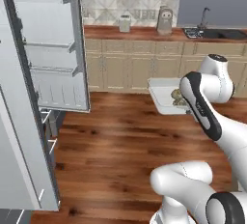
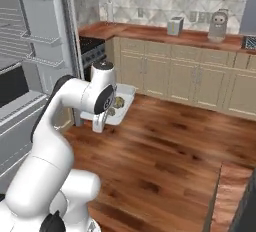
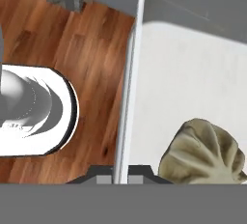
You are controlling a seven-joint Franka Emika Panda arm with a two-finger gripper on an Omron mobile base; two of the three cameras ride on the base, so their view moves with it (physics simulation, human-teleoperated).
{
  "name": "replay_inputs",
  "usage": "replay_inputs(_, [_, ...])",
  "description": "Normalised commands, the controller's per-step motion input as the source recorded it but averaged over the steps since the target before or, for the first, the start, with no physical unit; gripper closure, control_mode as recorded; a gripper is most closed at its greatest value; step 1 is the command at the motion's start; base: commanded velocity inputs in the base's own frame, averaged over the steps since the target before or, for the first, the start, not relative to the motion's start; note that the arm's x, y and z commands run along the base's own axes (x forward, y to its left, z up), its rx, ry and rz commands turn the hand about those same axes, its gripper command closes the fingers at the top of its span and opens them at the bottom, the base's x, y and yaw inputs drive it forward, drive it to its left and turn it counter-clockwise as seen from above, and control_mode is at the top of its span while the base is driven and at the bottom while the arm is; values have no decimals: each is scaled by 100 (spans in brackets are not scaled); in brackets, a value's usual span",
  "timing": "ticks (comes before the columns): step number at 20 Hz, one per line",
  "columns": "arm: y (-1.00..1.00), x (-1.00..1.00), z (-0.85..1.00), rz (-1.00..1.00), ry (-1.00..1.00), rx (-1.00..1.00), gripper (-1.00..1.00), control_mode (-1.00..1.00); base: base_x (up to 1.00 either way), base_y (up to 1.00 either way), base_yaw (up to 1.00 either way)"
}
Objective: Place two dumplings into each of the tupperware containers and then place the containers in the fridge.
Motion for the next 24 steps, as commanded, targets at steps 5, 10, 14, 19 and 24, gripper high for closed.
replay_inputs(5, [0, 0, 0, 0, 0, 0, 100, 100, 65, -40, 76])
replay_inputs(10, [0, 0, 0, 0, 0, 0, 100, 100, 53, -45, 77])
replay_inputs(14, [0, 0, 0, 0, 0, 0, 100, 100, 51, -43, 79])
replay_inputs(19, [0, 0, 0, 0, 0, 0, 100, 100, 52, -43, 79])
replay_inputs(24, [0, 0, 0, 0, 0, 0, 100, 100, 52, -44, 78])
